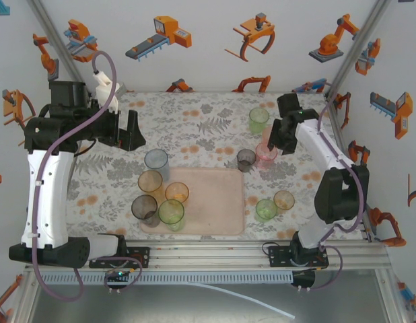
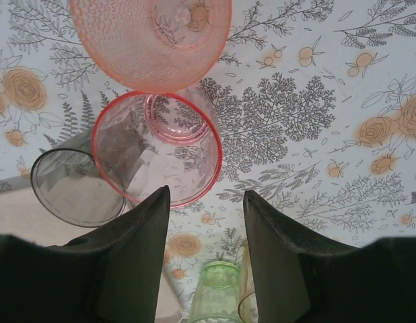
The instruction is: Place the glasses into the tray
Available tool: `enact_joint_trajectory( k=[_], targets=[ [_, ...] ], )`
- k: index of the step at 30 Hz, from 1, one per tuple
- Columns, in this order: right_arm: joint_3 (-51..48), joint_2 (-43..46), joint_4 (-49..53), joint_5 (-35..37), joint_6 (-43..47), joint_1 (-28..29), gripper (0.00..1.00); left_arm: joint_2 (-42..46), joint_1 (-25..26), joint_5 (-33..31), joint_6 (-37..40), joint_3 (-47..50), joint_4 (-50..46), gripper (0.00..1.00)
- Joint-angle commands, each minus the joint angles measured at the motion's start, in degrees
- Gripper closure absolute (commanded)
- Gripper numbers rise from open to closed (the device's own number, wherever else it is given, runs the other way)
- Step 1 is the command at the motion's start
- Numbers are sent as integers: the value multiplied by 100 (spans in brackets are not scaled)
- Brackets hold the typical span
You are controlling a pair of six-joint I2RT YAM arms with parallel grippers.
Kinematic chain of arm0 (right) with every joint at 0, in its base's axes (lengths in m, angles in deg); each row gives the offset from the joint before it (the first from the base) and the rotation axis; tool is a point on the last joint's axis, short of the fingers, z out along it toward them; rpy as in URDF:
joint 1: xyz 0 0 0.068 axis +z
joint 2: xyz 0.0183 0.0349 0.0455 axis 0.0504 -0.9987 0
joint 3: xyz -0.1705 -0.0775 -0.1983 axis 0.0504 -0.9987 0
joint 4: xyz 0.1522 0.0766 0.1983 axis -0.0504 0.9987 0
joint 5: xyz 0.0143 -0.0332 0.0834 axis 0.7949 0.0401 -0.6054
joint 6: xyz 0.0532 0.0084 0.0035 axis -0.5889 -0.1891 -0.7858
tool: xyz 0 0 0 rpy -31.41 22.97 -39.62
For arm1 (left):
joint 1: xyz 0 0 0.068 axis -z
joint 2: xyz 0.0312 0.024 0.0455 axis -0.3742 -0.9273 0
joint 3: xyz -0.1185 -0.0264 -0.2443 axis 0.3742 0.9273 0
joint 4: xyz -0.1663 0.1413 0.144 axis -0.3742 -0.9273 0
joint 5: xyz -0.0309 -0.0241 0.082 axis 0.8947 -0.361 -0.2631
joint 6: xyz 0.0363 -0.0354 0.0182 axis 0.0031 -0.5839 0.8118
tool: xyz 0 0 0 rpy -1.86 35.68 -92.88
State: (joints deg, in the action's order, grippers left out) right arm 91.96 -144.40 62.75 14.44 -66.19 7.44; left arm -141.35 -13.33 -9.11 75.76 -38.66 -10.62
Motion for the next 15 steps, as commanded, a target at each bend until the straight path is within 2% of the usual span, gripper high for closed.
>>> enact_joint_trajectory(
  k=[1,15],
  targets=[
    [-141,-45,-251,-62,16,-66,55,75,30,-6,103,24,-5,3],
    [-591,-246,-836,-229,-92,-136,65,95,27,-40,88,60,5,3]
  ],
)
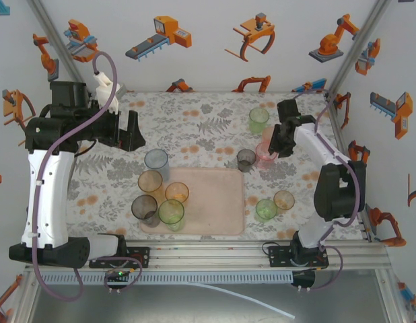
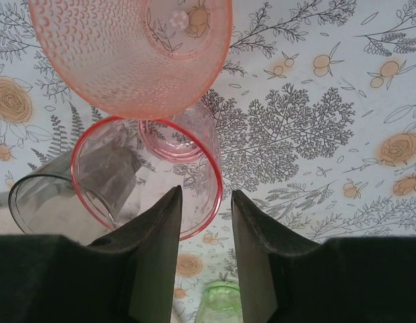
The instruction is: Place the glasses into the tray
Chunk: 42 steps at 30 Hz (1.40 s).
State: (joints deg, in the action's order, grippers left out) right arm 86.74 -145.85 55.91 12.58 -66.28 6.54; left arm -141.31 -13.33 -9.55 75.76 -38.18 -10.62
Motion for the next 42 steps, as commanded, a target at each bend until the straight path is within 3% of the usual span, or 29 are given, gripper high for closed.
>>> enact_joint_trajectory(
  k=[1,42],
  targets=[
    [-68,-123,-155,-18,-83,-51,65,93,15,2,85,13,4,3],
    [-183,-221,-127,183,5,-117,90,169,23,-10,86,44,23,3]
  ],
)
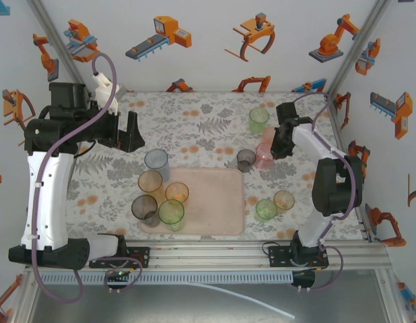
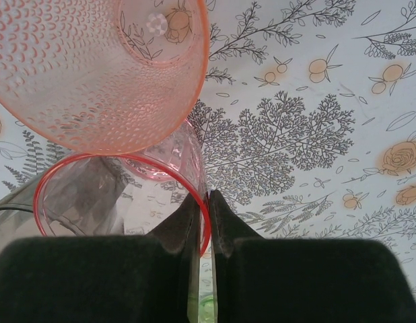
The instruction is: Place the glasses into the tray
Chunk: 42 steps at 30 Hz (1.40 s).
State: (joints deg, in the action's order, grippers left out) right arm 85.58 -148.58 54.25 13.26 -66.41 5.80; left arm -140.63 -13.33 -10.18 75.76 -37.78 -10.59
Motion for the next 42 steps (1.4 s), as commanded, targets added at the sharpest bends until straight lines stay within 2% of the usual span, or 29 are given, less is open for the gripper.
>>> enact_joint_trajectory(
  k=[1,20,42],
  targets=[
    [-67,70,48,125,26,-43,90,95,22,58,85,5,20,3],
    [236,652,641,414,313,-113,91,35,16,134,34,-64,62,3],
    [542,1450,1200,180,249,-87,91,-35,18,182,-112,-75,192,3]
  ],
)
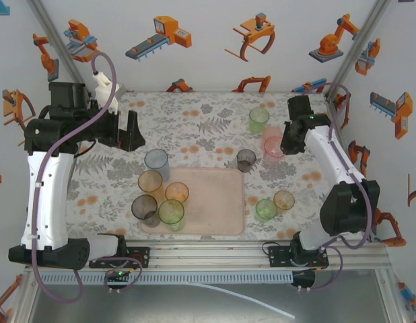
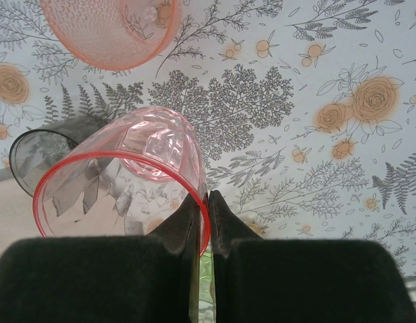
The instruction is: Place the glasses into the tray
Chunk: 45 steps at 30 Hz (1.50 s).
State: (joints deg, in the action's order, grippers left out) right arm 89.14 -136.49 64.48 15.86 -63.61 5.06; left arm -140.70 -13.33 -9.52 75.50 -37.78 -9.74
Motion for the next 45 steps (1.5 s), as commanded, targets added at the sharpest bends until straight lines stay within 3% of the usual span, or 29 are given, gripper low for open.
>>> enact_joint_trajectory(
  k=[1,10,18,33,45],
  targets=[
    [200,276,200,-81,-40,-7,91,-34,23,126,-88,-75,106,3],
    [677,351,518,108,-84,403,91,-161,22,165,-150,-171,113,3],
    [1543,-37,867,479,-228,1381,91,-183,22,182,-174,-163,127,3],
    [2945,-1719,657,667,-724,3510,90,-29,14,152,-171,-180,80,3],
    [3675,-2958,618,504,-831,4280,90,50,-11,81,-143,-168,49,3]
  ],
)
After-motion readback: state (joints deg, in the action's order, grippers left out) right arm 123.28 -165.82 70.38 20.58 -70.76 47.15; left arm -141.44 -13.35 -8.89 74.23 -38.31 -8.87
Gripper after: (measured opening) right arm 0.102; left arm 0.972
